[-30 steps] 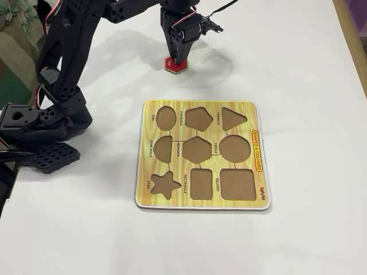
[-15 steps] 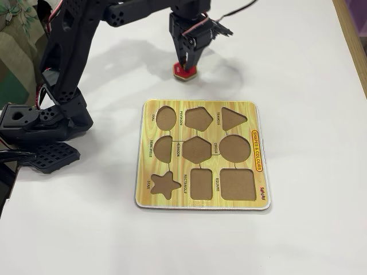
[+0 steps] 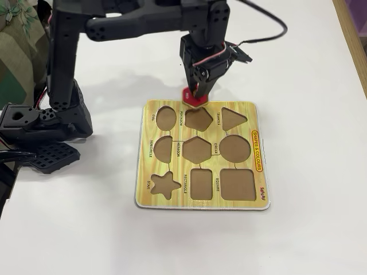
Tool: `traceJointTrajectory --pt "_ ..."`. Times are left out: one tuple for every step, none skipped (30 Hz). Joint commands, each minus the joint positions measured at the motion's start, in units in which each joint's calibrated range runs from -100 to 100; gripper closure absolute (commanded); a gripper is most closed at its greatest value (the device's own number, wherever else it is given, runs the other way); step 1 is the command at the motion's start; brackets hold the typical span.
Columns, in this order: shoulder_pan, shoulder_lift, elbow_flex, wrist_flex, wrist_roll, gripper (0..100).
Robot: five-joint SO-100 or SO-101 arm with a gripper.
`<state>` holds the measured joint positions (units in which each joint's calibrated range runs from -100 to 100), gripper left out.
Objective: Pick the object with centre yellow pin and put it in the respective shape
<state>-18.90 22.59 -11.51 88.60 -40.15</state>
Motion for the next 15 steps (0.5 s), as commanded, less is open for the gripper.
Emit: traceJointTrajectory --pt "4.7 -5.8 2.3 0.2 3.2 98" --pt "5.9 -6.5 3.1 0.2 4.0 98" --pt "7.0 -7.3 3.7 0.2 4.6 98" --pt "8.1 -8.0 4.0 0.2 5.3 98" --pt "8.8 -8.3 4.0 0.2 5.9 98" --pt "9.9 -8.5 4.0 0.2 6.7 98" --pt "10.7 -8.7 4.0 0.2 7.1 98" --pt "11.7 -8.7 4.0 0.2 7.6 98" --pt "12.6 -8.7 4.0 0.2 7.8 98" --pt "13.3 -8.7 4.0 0.2 7.9 98" --pt "13.9 -8.7 4.0 0.2 7.9 98" --pt "14.7 -8.7 4.0 0.2 7.9 98" --pt "15.5 -8.7 4.0 0.2 7.8 98" --pt "16.4 -8.7 4.0 0.2 7.8 98" --pt "16.9 -8.7 4.0 0.2 7.8 98"
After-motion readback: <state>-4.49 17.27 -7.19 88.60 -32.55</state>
